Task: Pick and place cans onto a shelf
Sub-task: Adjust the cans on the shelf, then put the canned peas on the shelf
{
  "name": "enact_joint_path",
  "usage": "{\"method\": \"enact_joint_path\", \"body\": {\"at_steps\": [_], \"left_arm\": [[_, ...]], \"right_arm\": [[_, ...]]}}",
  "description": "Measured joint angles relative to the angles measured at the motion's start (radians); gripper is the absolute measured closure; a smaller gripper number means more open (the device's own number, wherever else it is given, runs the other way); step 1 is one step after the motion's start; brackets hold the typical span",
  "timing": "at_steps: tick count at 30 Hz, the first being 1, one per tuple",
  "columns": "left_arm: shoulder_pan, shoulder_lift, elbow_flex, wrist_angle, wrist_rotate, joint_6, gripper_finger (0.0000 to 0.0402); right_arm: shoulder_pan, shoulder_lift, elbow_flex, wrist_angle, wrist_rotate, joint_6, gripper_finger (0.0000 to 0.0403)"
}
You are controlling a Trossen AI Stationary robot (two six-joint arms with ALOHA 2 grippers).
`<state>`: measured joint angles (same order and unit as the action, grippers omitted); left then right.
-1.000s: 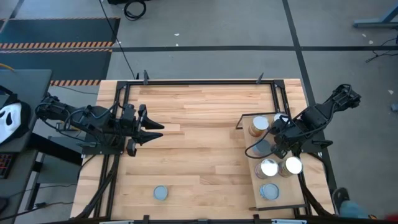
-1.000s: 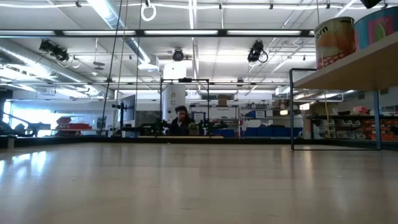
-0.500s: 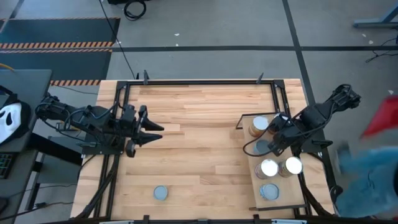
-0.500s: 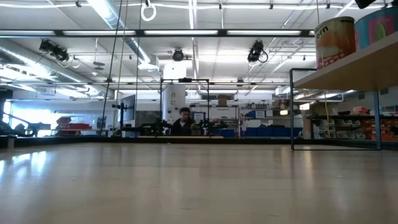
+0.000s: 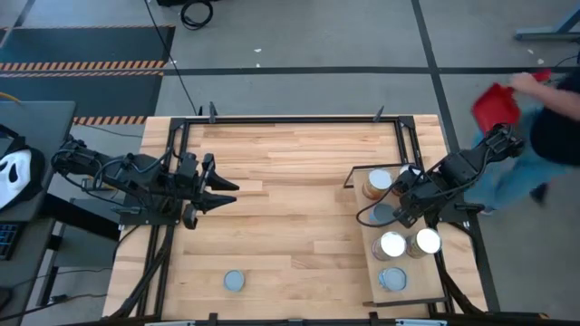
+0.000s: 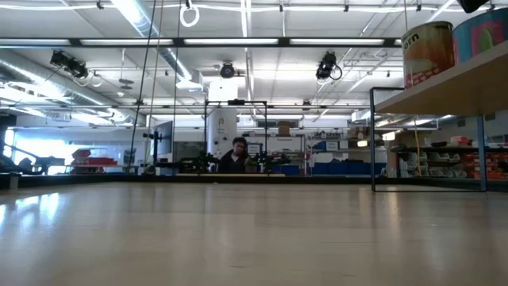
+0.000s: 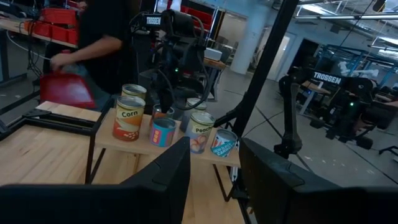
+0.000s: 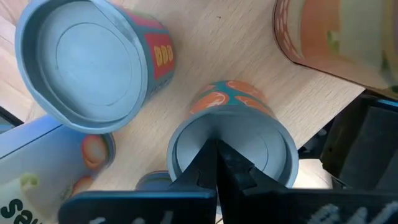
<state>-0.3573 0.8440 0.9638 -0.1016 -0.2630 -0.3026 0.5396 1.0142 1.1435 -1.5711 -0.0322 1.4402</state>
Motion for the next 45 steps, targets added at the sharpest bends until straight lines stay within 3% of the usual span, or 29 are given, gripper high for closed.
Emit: {"method": "enact_joint_path", "body": {"at_steps": [13,17,22,25,29,33,41,45], "left_arm": [[0.0,0.0,0.0,0.0,-0.001,0.0,0.0257],[0.0,0.0,0.0,0.0,-0.001,0.0,0.0257],[0.0,0.0,0.0,0.0,-0.001,0.0,0.0257],[0.0,0.0,0.0,0.0,-0.001,0.0,0.0257],[0.0,0.0,0.0,0.0,-0.001,0.0,0.0257],[0.0,0.0,0.0,0.0,-0.001,0.0,0.0257],[0.0,0.0,0.0,0.0,-0.002,0.0,0.0257],[0.0,0.0,0.0,0.0,-0.002,0.0,0.0257]], "right_arm": [[0.0,0.002,0.105,-0.004,0.016,0.05,0.0402],[0.0,0.008,0.187,0.015,0.132,0.039,0.0402],[0.0,0.008,0.269,0.188,0.392,-0.059,0.0402],[-0.001,0.008,0.278,0.344,0.574,-0.131,0.0402],[-0.039,0.027,0.278,0.555,0.743,-0.238,0.0402],[-0.101,0.094,0.278,0.848,0.979,-0.386,0.0402],[-0.196,0.311,0.278,1.719,1.36,-0.81,0.0399],[-0.202,0.407,0.278,2.093,1.433,-1.018,0.0395]]}}
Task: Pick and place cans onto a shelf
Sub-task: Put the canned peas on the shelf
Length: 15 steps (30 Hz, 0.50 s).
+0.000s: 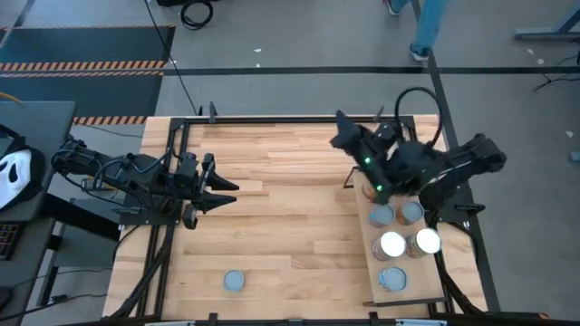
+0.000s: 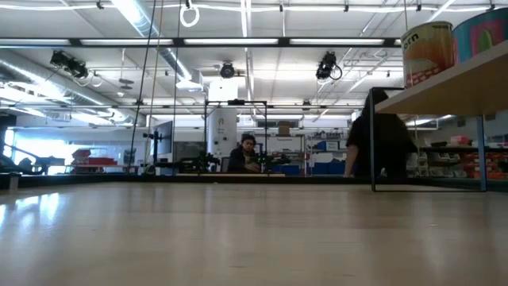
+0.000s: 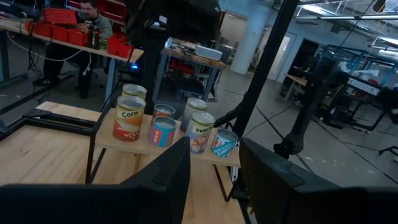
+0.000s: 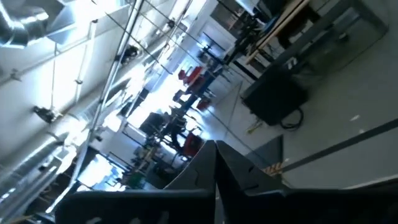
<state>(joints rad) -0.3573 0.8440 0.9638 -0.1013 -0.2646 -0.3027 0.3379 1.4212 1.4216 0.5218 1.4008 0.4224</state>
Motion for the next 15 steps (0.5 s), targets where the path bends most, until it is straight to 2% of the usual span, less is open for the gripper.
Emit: {"method": "enact_joint_path", "body": {"at_steps": [2,5,9,15], "left_arm": [[0.0,0.0,0.0,0.0,0.0,0.0,0.0257],[0.0,0.0,0.0,0.0,0.0,0.0,0.0257],[0.0,0.0,0.0,0.0,0.0,0.0,0.0257],[0.0,0.0,0.0,0.0,0.0,0.0,0.0257]], "right_arm": [[0.008,0.045,0.0,0.102,-0.006,-0.038,0.0395],[0.02,0.104,0.0,0.143,0.019,-0.046,0.0396],[0.037,0.168,0.0,0.146,0.074,0.059,0.0396],[0.068,0.219,0.0,0.148,0.068,0.182,0.0396]]}}
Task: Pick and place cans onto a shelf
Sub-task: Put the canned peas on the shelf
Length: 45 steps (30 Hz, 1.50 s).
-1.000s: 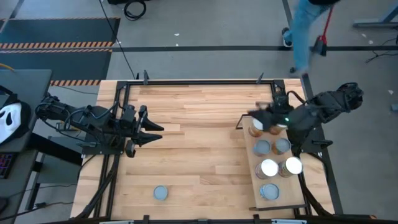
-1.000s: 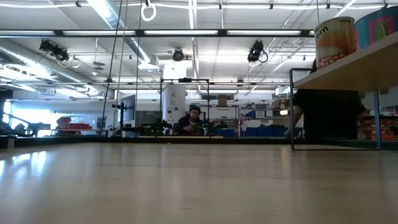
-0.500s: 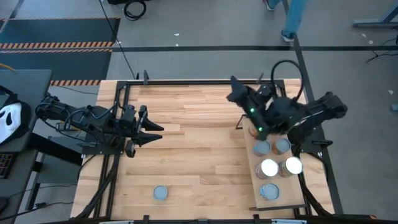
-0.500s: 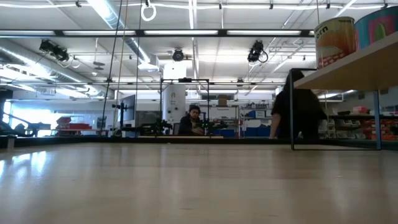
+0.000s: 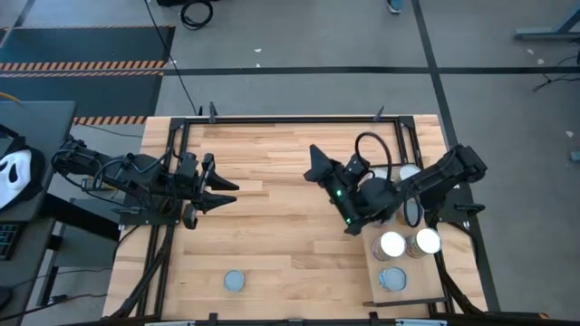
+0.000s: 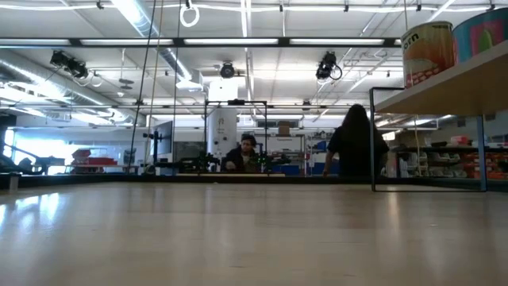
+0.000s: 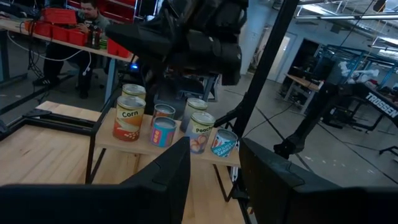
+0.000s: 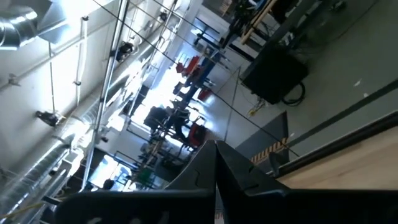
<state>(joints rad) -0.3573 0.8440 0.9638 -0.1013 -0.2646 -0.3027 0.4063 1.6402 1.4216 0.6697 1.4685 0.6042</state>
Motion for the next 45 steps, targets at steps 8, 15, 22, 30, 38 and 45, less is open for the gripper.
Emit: {"method": "enact_joint_path", "body": {"at_steps": [8,15,22,30,38,45], "left_arm": [[0.0,0.0,0.0,0.0,0.0,0.0,0.0257],[0.0,0.0,0.0,0.0,0.0,0.0,0.0257],[0.0,0.0,0.0,0.0,0.0,0.0,0.0257],[0.0,0.0,0.0,0.0,0.0,0.0,0.0257],[0.0,0.0,0.0,0.0,0.0,0.0,0.0257],[0.0,0.0,0.0,0.0,0.0,0.0,0.0257]], "right_arm": [[0.009,0.004,0.0,0.024,-0.008,-0.003,0.0396],[-0.003,0.004,0.0,0.079,-0.03,-0.069,0.0396],[-0.004,0.004,0.0,0.094,-0.05,-0.105,0.0396],[-0.004,0.004,0.0,0.097,-0.053,-0.137,0.0396],[-0.003,0.004,0.0,0.096,-0.185,-0.206,0.0396],[-0.002,0.004,0.0,0.051,-0.394,-0.376,0.0397]]}}
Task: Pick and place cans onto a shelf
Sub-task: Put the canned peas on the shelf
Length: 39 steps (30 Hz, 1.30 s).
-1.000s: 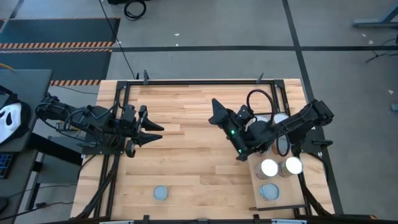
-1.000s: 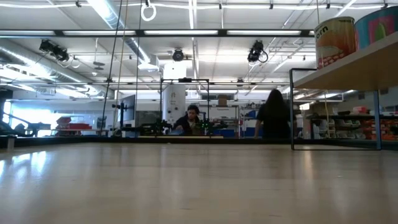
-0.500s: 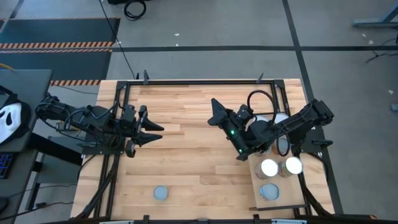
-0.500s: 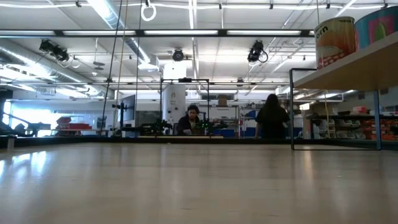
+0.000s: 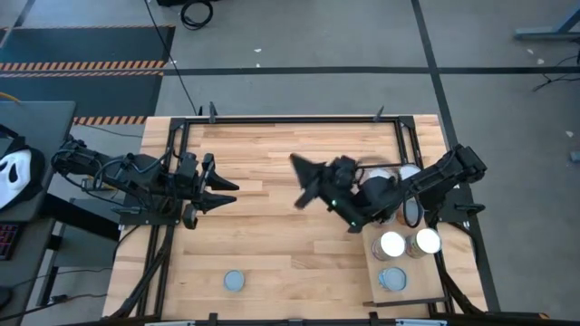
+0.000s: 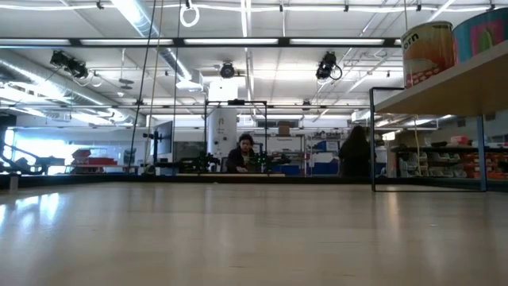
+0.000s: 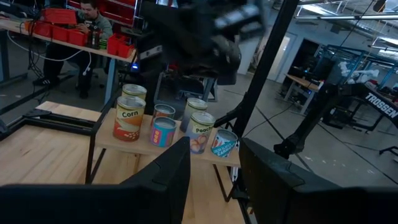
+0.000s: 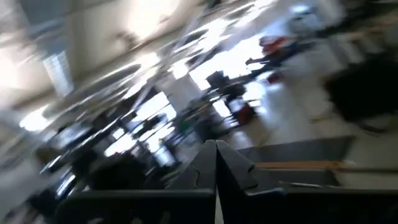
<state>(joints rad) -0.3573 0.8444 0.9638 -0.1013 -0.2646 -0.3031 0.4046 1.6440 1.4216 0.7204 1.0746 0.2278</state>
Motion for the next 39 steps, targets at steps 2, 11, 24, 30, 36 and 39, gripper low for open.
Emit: {"method": "enact_joint_path", "body": {"at_steps": [2,11,24,30,36,39], "left_arm": [[0.0,0.0,0.0,0.0,0.0,0.0,0.0257],[0.0,0.0,0.0,0.0,0.0,0.0,0.0257],[-0.031,-0.001,0.0,-0.083,0.141,-0.154,0.0257],[-0.101,0.049,-0.001,-0.357,0.227,-0.404,0.0258],[-0.283,0.165,-0.001,-0.357,0.244,-0.687,0.0286],[-0.365,0.255,0.0,-0.36,0.28,-0.842,0.0318]], "right_arm": [[-0.014,0.0,0.0,-0.056,-0.133,-0.015,0.04],[-0.071,0.007,0.0,-0.366,-0.659,0.086,0.0401],[-0.065,-0.113,0.001,-0.863,-0.69,0.244,0.0394],[-0.102,-0.166,0.001,-0.943,-0.799,0.225,0.0398],[-0.144,-0.18,0.001,-0.934,-0.946,0.079,0.0387],[-0.158,-0.18,0.001,-0.933,-0.994,0.065,0.0372]]}}
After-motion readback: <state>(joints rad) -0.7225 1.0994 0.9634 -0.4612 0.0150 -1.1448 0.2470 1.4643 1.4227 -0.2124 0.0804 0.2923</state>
